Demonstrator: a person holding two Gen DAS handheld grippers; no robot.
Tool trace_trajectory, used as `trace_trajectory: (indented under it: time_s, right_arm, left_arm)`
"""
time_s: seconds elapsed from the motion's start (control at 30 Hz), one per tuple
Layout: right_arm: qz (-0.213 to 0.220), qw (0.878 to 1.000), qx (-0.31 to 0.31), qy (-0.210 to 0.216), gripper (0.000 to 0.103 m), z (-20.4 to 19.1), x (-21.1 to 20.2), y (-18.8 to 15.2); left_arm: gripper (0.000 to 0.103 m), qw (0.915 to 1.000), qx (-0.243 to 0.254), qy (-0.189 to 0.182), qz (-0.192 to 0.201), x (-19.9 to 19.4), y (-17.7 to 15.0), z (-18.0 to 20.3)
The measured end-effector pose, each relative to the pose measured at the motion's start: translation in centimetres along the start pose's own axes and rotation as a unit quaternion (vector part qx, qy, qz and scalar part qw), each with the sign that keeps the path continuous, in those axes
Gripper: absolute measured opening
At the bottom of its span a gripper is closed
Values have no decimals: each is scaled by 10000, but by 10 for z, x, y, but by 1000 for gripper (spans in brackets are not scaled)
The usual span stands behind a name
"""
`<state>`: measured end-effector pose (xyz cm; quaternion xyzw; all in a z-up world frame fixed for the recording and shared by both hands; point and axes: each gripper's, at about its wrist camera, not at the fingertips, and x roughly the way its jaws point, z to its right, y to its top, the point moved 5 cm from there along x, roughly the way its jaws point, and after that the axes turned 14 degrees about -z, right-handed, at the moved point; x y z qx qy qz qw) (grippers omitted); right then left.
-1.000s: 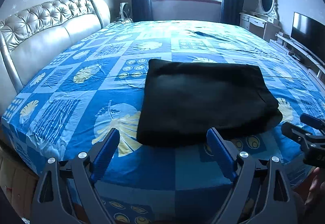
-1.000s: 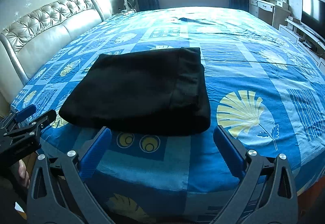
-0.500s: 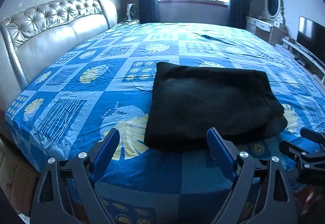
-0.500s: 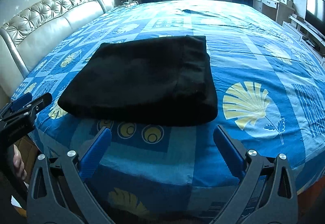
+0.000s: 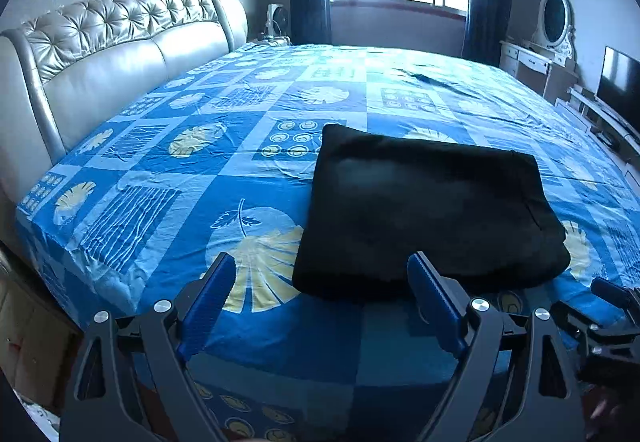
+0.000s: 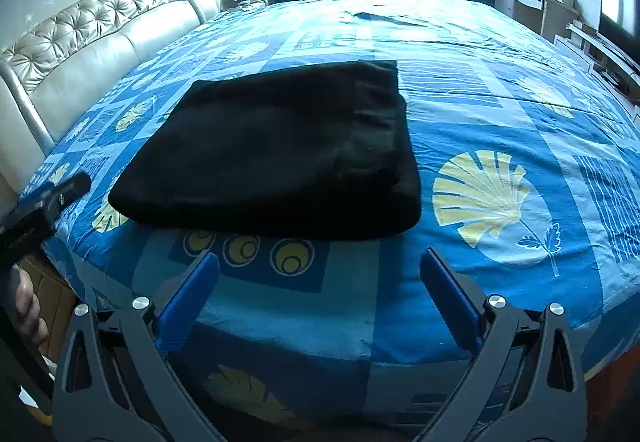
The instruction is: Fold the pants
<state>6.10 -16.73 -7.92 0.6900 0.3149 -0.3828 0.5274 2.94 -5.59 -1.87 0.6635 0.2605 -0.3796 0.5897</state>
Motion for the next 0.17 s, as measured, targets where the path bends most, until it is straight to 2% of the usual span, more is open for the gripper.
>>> trace_trajectory:
  time_s: [0.17]
  right_arm:
    - [7,10000,93,-19,101,7,-1,0]
  left_arm:
    - [87,9993,366,56,-93,4,-3,11]
